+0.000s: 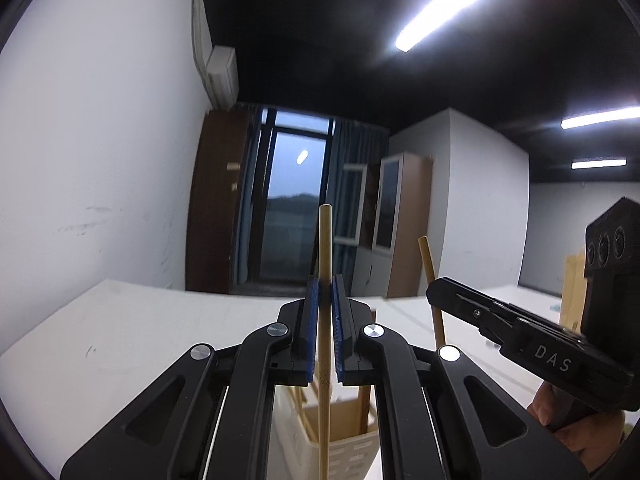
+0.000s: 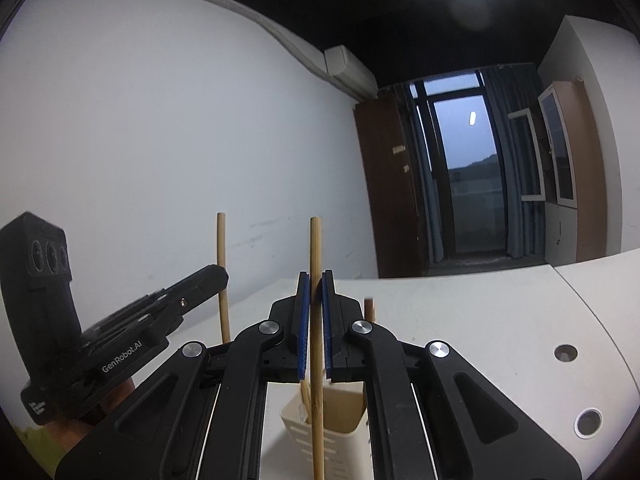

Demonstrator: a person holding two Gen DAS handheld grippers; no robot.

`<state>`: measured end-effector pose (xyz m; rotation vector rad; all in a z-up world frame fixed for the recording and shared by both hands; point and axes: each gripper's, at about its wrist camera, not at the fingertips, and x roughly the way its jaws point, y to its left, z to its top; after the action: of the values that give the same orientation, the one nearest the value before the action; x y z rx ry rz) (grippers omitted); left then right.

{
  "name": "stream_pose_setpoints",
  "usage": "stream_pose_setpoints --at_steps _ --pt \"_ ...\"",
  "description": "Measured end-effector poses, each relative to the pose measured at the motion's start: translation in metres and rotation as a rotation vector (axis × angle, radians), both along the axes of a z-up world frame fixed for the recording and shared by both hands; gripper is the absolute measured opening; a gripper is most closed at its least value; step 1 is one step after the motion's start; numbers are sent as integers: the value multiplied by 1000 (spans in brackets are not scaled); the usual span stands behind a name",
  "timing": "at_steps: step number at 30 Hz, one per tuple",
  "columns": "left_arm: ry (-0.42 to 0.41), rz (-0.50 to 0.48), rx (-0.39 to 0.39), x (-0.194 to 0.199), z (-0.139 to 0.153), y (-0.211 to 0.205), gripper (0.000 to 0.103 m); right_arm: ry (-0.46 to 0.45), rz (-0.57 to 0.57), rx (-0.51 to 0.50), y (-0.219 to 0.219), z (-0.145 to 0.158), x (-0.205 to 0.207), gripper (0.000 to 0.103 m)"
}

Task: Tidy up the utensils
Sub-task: 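Lower both light chopsticks into the holder slots with both grippers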

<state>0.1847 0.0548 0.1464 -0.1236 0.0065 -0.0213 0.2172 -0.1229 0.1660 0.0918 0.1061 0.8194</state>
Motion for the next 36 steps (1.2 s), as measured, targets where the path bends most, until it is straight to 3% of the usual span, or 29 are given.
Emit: stream_pose_setpoints --at_steps 7,17,24,36 --pt "-183 42 2 -11 11 -7 6 -112 -8 136 -10 13 1 7" --pt "-331 68 13 -12 7 -19 6 -231 -43 267 -11 15 8 7" --pt "-283 79 16 12 -3 -18 6 -265 -52 280 -3 7 23 7" --pt "-170 71 45 22 -16 -13 6 -206 -44 150 10 -13 32 7"
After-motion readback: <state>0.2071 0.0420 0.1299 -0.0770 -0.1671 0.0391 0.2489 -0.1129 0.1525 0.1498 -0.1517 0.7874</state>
